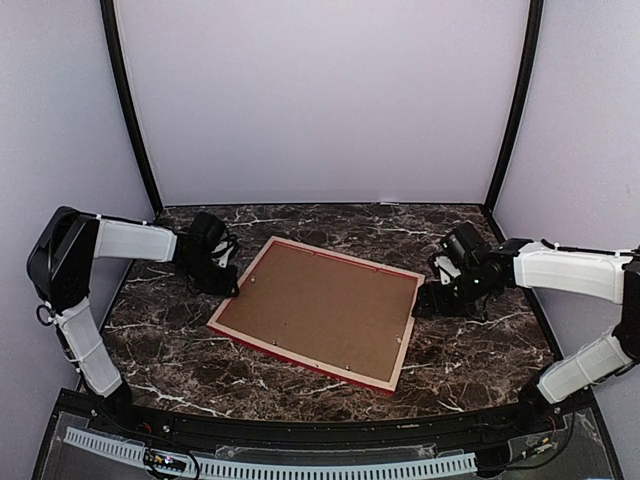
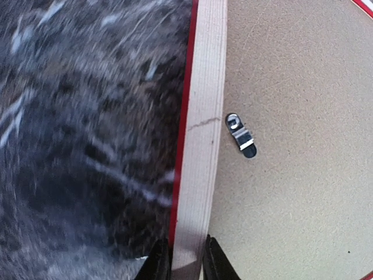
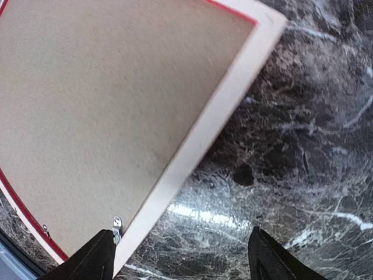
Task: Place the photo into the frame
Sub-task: Rotate the photo frame at the center of the board, then press the fastener onto the backboard.
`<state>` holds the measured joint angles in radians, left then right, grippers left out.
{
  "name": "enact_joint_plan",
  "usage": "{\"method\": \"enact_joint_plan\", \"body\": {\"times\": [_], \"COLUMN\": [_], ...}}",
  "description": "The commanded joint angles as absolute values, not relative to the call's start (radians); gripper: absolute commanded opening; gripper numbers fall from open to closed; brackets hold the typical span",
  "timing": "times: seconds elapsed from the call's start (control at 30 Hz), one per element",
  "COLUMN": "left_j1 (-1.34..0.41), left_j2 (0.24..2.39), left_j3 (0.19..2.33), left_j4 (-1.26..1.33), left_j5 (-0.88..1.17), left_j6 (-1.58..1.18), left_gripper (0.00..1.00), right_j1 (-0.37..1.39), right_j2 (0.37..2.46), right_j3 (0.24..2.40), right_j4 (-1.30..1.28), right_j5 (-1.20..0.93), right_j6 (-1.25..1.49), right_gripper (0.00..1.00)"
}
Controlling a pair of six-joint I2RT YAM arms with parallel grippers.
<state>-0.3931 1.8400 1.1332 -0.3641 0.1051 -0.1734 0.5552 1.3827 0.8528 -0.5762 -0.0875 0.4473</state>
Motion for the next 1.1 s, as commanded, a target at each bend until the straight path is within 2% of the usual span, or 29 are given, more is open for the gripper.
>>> {"method": "enact_joint_plan", "body": {"times": [0.0,0.13,0.4,0.6,0.8,1.07], "left_j1": [-0.434,-0.543,-0.710,-0.721,-0.717,-0.618], "left_j2": [1.728,1.620,1.391,1.282,1.362,1.490], "left_j3": [0.926,0.824,0.664,0.668,0.767,0.895], "left_j4": [-0.360,-0.391,-0.431,-0.463,-0.474,-0.440], "left_j5": [0.114,0.066,0.045,0.015,-0.039,-0.011], "left_j6": [-0.383,-0.503,-0.739,-0.726,-0.629,-0.497], "left_gripper": [0.12,0.17,0.36,0.60,0.74,0.77], "right_j1": [0.552,0.552,0.549,0.530,0.502,0.489], "right_j2": [1.359,1.385,1.500,1.563,1.610,1.647], "right_j3": [0.790,0.778,0.818,0.863,0.903,0.911], "right_j4": [-0.539,-0.483,-0.490,-0.484,-0.466,-0.439], "right_j5": [-0.078,-0.094,0.027,0.090,0.071,0.027], "right_j6": [0.554,0.568,0.534,0.475,0.422,0.379], "right_gripper": [0.80,0.80,0.76,0.66,0.55,0.42]}}
